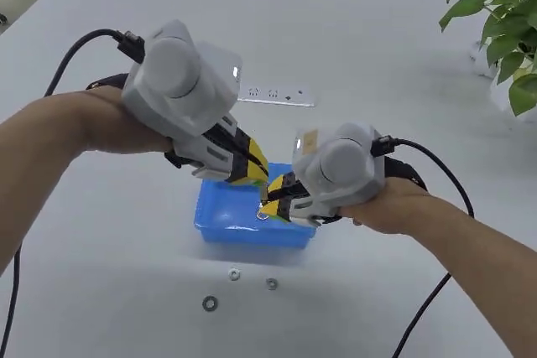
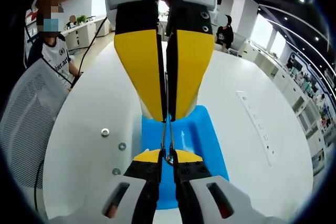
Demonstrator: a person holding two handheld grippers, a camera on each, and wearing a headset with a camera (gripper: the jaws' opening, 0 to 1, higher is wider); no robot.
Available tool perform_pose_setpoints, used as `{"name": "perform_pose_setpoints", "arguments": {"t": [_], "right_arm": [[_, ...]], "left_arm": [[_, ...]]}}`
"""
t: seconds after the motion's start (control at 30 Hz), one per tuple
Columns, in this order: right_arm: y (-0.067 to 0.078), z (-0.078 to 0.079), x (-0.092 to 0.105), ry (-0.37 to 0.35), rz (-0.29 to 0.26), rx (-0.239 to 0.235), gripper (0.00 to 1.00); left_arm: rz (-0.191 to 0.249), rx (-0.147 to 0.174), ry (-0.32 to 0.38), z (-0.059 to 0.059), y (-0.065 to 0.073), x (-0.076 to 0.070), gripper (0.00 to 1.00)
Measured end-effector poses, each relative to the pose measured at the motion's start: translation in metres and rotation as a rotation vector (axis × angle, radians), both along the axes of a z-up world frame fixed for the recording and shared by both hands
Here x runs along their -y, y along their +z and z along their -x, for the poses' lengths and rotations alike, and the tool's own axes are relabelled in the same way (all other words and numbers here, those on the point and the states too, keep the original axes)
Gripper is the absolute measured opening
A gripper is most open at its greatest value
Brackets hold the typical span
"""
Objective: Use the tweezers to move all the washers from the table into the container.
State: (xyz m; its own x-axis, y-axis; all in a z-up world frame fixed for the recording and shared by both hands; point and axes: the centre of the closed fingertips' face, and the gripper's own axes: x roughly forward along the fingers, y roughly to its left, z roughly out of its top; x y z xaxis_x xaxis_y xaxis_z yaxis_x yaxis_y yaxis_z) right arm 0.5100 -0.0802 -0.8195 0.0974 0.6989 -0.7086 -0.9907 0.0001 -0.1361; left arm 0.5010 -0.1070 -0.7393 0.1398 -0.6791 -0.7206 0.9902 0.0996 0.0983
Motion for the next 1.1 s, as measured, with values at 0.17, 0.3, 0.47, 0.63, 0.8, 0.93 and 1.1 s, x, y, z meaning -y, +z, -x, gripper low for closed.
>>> {"name": "perform_pose_setpoints", "arguments": {"t": [0.17, 0.3, 0.47, 0.63, 0.8, 0.93, 1.1], "right_arm": [[-0.011, -0.009, 0.001, -0.006, 0.001, -0.009, 0.10], [-0.018, -0.015, 0.002, -0.010, 0.003, -0.010, 0.10], [-0.026, -0.023, 0.004, -0.014, 0.001, -0.011, 0.10], [-0.033, -0.030, 0.004, -0.016, 0.003, -0.003, 0.10], [-0.038, -0.034, 0.003, -0.013, 0.006, -0.002, 0.10], [-0.040, -0.037, 0.001, -0.012, 0.004, 0.000, 0.10], [-0.042, -0.038, 0.001, -0.011, 0.009, -0.001, 0.10]], "left_arm": [[-0.004, 0.000, 0.001, -0.009, -0.010, 0.001, 0.06], [-0.006, -0.002, -0.001, -0.016, -0.018, 0.002, 0.06], [-0.005, -0.004, -0.001, -0.023, -0.026, 0.005, 0.06], [-0.013, 0.000, 0.003, -0.030, -0.033, 0.005, 0.06], [-0.018, 0.003, 0.008, -0.034, -0.037, 0.004, 0.06], [-0.017, 0.005, 0.012, -0.037, -0.039, 0.004, 0.06], [-0.017, 0.005, 0.014, -0.038, -0.042, 0.004, 0.06]]}}
